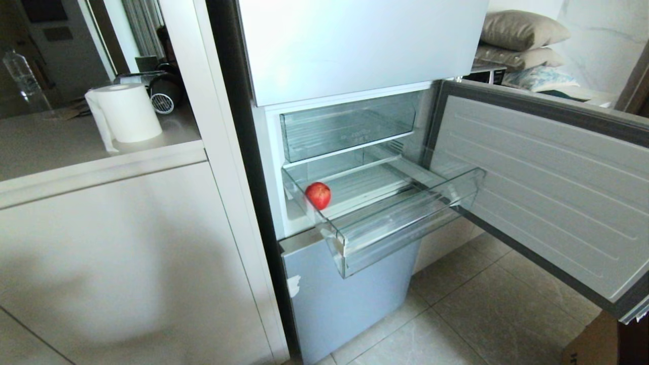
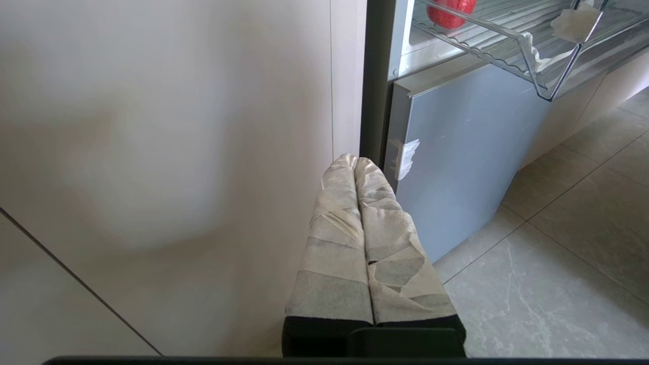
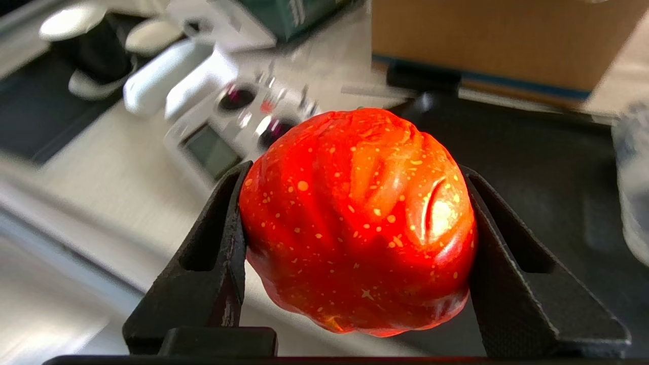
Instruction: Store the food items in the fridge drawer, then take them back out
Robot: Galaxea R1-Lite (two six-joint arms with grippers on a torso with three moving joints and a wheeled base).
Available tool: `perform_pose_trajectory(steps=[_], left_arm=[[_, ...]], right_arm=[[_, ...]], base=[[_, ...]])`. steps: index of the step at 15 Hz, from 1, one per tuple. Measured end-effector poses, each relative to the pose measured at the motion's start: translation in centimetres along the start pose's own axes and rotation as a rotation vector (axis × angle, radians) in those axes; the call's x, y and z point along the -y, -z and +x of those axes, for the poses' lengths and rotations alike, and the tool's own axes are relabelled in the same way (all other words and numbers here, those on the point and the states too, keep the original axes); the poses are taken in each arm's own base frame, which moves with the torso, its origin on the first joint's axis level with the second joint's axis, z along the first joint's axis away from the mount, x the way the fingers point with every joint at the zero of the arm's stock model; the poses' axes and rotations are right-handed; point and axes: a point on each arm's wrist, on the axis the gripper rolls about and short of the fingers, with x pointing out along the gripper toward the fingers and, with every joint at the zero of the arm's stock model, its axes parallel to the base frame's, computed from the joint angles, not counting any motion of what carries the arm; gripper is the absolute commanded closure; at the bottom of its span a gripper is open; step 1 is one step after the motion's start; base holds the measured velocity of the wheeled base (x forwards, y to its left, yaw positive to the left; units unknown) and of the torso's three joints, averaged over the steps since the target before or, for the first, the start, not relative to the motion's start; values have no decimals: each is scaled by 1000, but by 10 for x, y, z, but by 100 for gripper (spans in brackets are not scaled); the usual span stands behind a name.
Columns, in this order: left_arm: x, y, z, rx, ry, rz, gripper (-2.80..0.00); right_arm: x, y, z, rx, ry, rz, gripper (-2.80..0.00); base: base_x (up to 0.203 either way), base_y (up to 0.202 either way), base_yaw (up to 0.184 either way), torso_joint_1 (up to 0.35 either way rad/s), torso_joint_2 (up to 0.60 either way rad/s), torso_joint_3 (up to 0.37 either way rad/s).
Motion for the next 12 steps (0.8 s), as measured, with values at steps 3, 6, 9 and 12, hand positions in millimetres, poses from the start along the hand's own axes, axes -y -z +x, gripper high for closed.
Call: perform_pose_trajectory(steps=[3,6,9,12], left_arm=[[0,0,0,0,0,0,0],[0,0,0,0,0,0,0],[0,0,0,0,0,0,0],[0,0,0,0,0,0,0]], right_arm=[[20,20,30,-14,-5,38,0],[31,42,46,-59,2,70,0],[38,60,55,-97,5,94,0],[42,74,61,-122,7,110,0]], base=[[0,0,0,0,0,0],[0,0,0,0,0,0],[0,0,0,0,0,0],[0,0,0,0,0,0]])
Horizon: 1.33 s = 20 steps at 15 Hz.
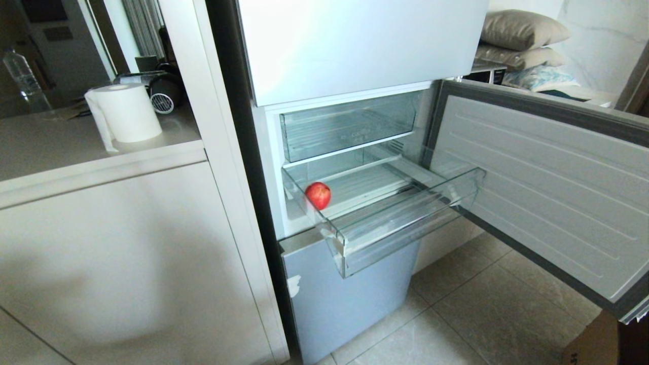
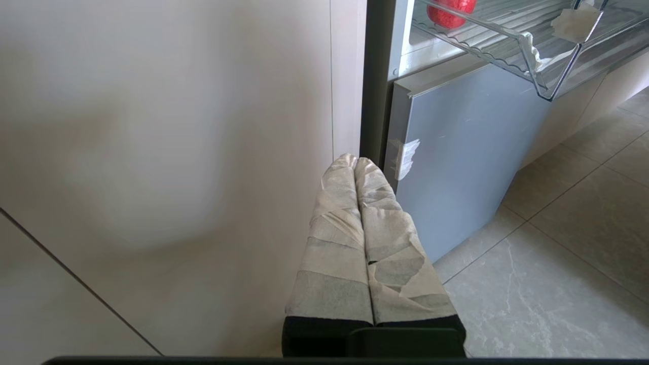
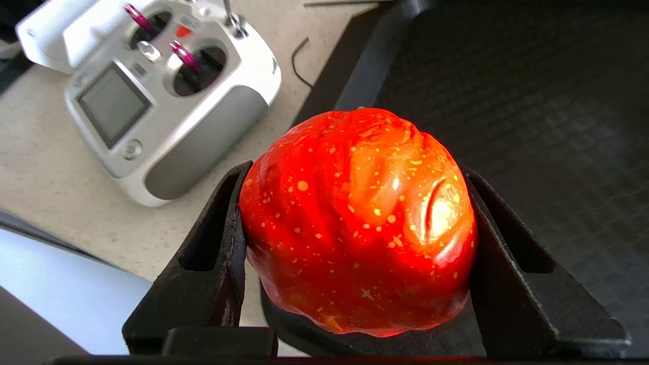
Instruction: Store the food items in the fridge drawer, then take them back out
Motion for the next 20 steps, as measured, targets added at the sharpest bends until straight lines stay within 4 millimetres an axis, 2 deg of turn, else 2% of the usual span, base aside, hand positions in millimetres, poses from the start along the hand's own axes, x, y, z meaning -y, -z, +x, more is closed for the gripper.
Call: perform_pose_trajectory(steps=[1,2,6,10,14,15,20], left_arm=[[0,0,0,0,0,0,0],[0,0,0,0,0,0,0],[0,0,0,0,0,0,0],[0,0,0,0,0,0,0],[0,0,0,0,0,0,0],[0,0,0,0,0,0,0],[0,0,0,0,0,0,0]], right_arm=[[2,3,2,-6,3,4,0],[3,6,4,-12,12,8,-280],[6,13,8,-26,26,24,-280],[5,9,5,-18,30,47,-280],[-3,-8,-15,18,37,45,-280],[-8,-17,-25,37,39,50,0],[-46,-49,-82,103,36,41,0]], base=[[0,0,0,0,0,0],[0,0,0,0,0,0],[0,0,0,0,0,0],[0,0,0,0,0,0],[0,0,0,0,0,0],[0,0,0,0,0,0],[0,0,0,0,0,0]])
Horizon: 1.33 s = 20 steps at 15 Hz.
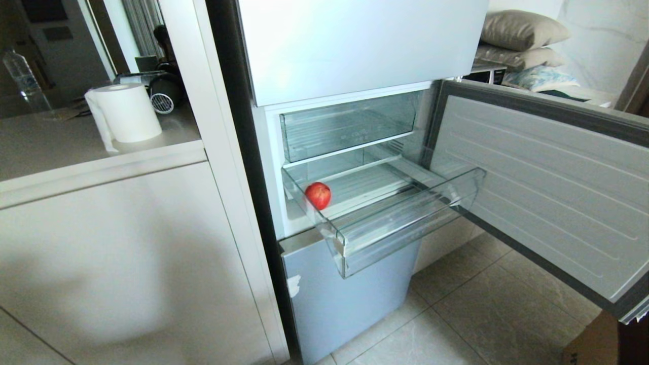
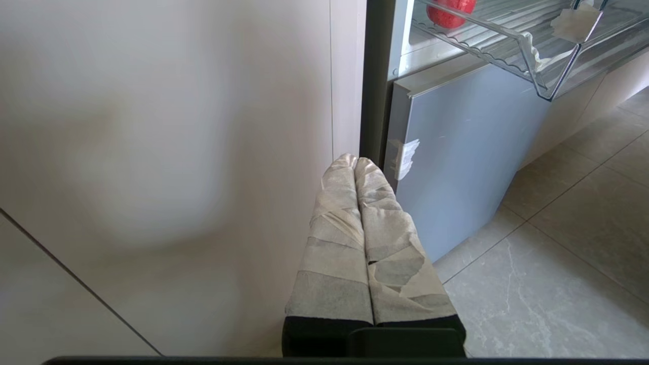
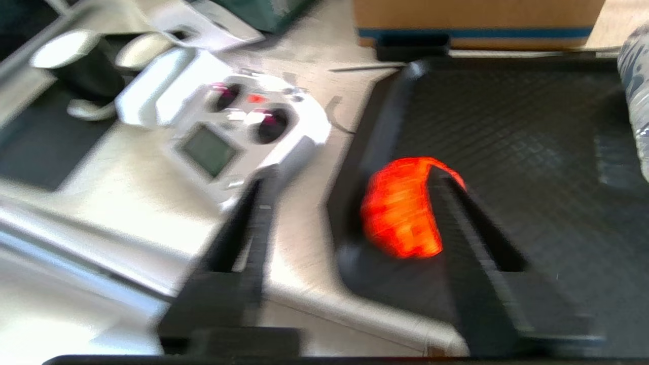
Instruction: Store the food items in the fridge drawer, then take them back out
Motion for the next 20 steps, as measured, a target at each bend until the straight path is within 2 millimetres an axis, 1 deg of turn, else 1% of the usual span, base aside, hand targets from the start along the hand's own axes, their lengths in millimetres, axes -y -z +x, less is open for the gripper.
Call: perform_pose_trajectory(steps=[3,6,8,10,12,14,17,20], left_arm=[[0,0,0,0,0,0,0],[0,0,0,0,0,0,0],[0,0,0,1,0,0,0],[0,0,0,0,0,0,0],[0,0,0,0,0,0,0],[0,0,0,0,0,0,0],[0,0,0,0,0,0,0],[0,0,0,0,0,0,0]], right_arm=[[-34,-20,-49,10,-7,-2,0],[-72,-34,-106,-6,-51,4,0],[-98,-33,-141,-44,-114,10,0],[-117,-20,-164,-100,-194,-14,0],[-127,-11,-177,-93,-227,-74,0],[-131,-9,-184,-80,-237,-90,0],[-135,-7,-190,-72,-267,-96,0],[-135,-4,-192,-78,-275,-94,0]], base=[[0,0,0,0,0,0],[0,0,0,0,0,0],[0,0,0,0,0,0],[0,0,0,0,0,0],[0,0,0,0,0,0],[0,0,0,0,0,0],[0,0,0,0,0,0],[0,0,0,0,0,0]])
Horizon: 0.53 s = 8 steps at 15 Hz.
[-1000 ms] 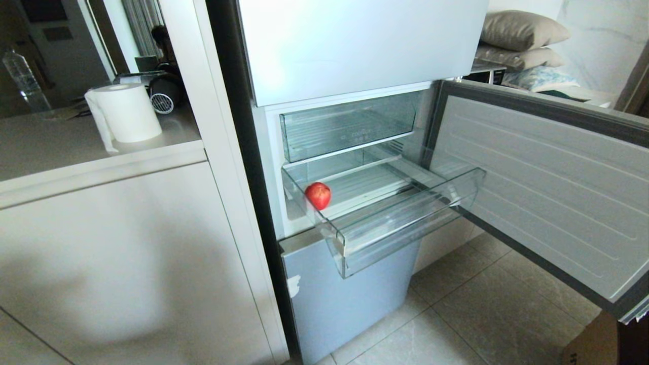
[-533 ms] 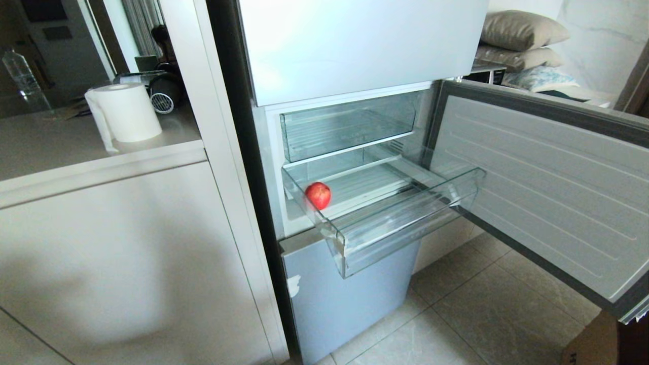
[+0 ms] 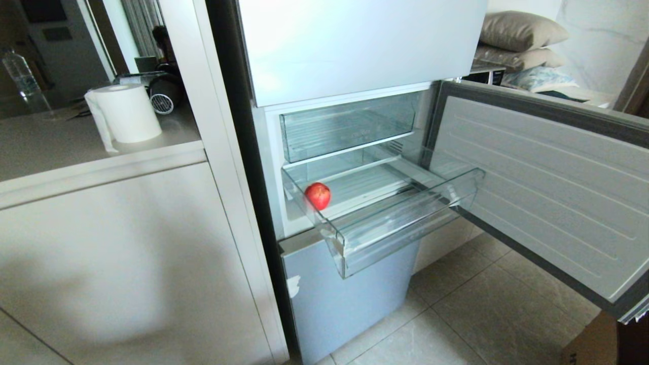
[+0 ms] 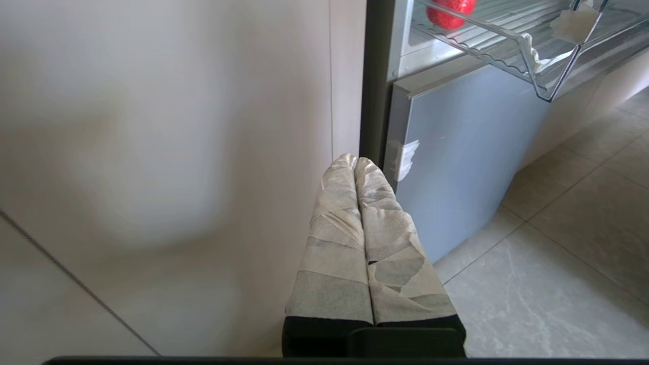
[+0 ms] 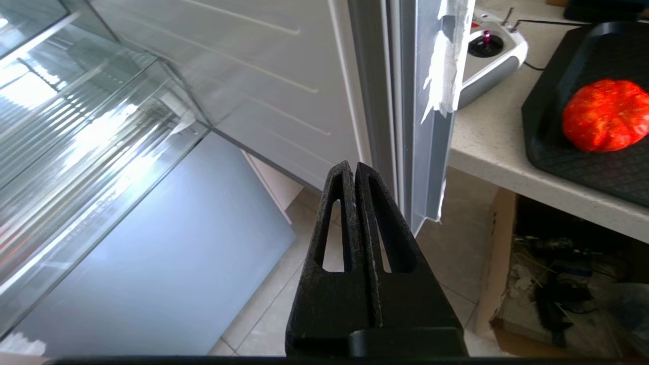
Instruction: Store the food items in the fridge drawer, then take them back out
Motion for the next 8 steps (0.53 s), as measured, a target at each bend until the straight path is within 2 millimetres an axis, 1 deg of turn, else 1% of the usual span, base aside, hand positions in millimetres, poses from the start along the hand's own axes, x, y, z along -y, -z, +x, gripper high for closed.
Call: perform_pose_trajectory(steps=[1,2,3,8], left_arm=[[0,0,0,0,0,0,0],[0,0,0,0,1,0,0],[0,0,0,0,0,0,0],[0,0,0,0,0,0,0]], right_arm=[[0,1,0,-3,-9,2,0],[0,2,0,-5,-18,3,0],[-1,2,0,-7,-26,5,0],[-1,0,0,-1,-45,-6,0]], base=[[0,0,0,0,0,0],[-3,-5,69,-2,-2,7],[-6,-5,138,-5,-2,1],[-1,-10,174,1,2,4]])
